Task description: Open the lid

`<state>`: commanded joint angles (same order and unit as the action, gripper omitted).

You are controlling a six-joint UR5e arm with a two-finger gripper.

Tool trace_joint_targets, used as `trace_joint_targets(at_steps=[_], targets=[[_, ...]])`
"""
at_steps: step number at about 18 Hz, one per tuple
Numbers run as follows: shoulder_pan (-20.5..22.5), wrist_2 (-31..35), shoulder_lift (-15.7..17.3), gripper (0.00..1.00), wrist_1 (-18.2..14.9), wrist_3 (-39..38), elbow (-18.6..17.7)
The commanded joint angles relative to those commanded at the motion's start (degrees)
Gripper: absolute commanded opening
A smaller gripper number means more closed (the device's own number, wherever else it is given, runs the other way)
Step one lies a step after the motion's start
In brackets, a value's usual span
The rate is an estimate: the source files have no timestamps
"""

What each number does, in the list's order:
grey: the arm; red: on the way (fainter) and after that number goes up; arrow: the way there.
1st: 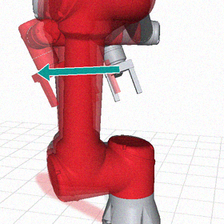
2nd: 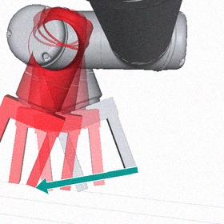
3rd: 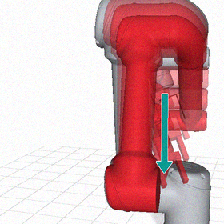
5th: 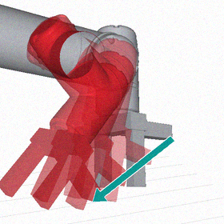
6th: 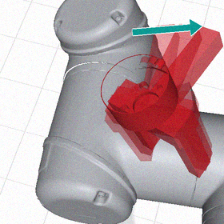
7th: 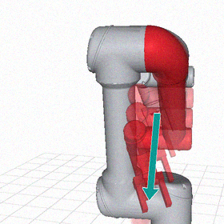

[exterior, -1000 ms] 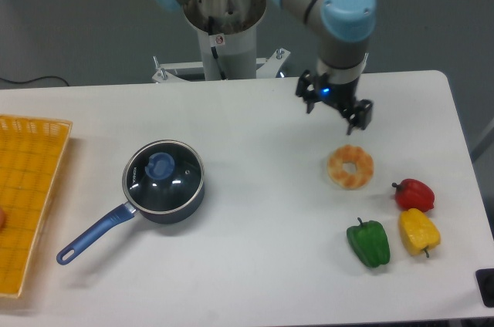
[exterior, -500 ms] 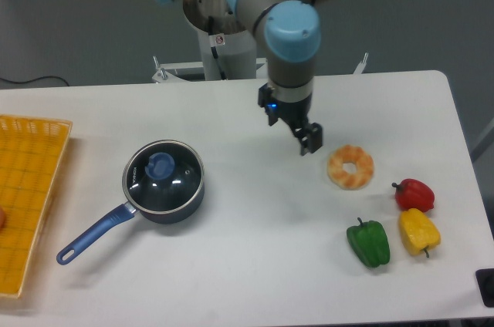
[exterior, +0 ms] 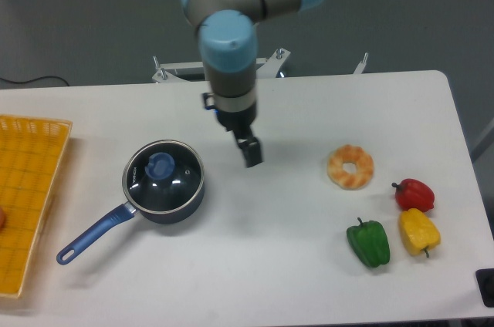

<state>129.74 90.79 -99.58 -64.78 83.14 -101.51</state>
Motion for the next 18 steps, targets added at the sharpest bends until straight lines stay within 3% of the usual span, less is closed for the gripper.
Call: trace_joint_targets(at_steps=[7, 14, 18], targets=[[-5.7, 4.2, -1.1, 1.00, 0.2, 1.0, -1.1], [-8.3, 4.1, -4.2, 1.00, 6.3, 1.0, -1.1], [-8.5, 3.9, -5.5, 1.00, 6.9, 1.1, -0.4]])
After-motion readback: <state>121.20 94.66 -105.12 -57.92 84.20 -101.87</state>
